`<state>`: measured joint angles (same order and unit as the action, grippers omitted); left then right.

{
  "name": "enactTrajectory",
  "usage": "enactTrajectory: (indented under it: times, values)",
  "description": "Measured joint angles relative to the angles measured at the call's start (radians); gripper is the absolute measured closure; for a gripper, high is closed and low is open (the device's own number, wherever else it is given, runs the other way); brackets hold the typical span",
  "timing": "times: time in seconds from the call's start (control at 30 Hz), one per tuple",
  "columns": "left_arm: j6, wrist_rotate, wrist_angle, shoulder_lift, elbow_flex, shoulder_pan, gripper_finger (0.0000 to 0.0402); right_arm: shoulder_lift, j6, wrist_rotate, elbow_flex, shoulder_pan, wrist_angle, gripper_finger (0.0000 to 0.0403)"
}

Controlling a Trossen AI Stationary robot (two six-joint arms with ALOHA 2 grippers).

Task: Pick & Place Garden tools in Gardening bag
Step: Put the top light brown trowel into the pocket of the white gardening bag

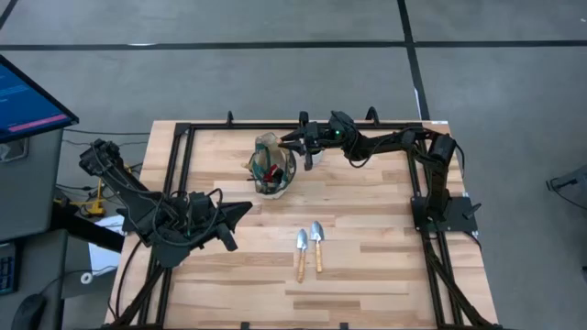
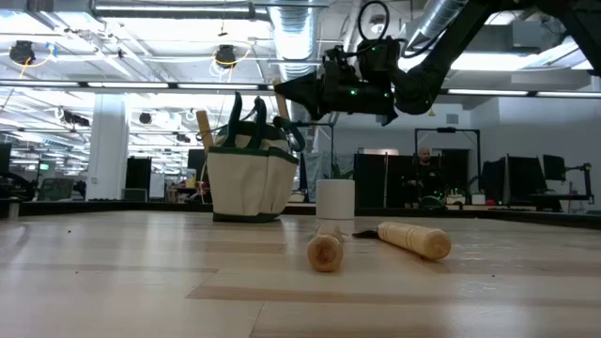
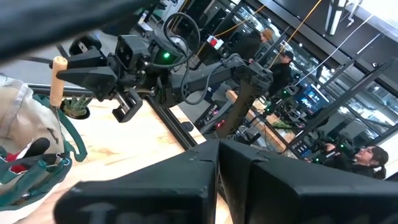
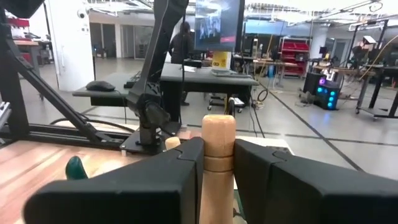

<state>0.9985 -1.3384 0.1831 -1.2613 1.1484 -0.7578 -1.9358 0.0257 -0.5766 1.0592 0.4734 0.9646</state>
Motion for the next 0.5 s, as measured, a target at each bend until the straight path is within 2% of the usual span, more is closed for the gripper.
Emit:
enactTrajectory:
  times: [0.3,0.5]
  values:
    - [0.000,0.000,-0.008,0.000,0.000,0.000,0.0399,-0.121,-0.105,-0.004,0.000,-0.006,0.134,0.0351]
    - [0.000,0.000,-0.011,0.000,0.000,0.000,0.0399,-0.131,-0.129,-0.026,0.000,0.007,0.152,0.0340]
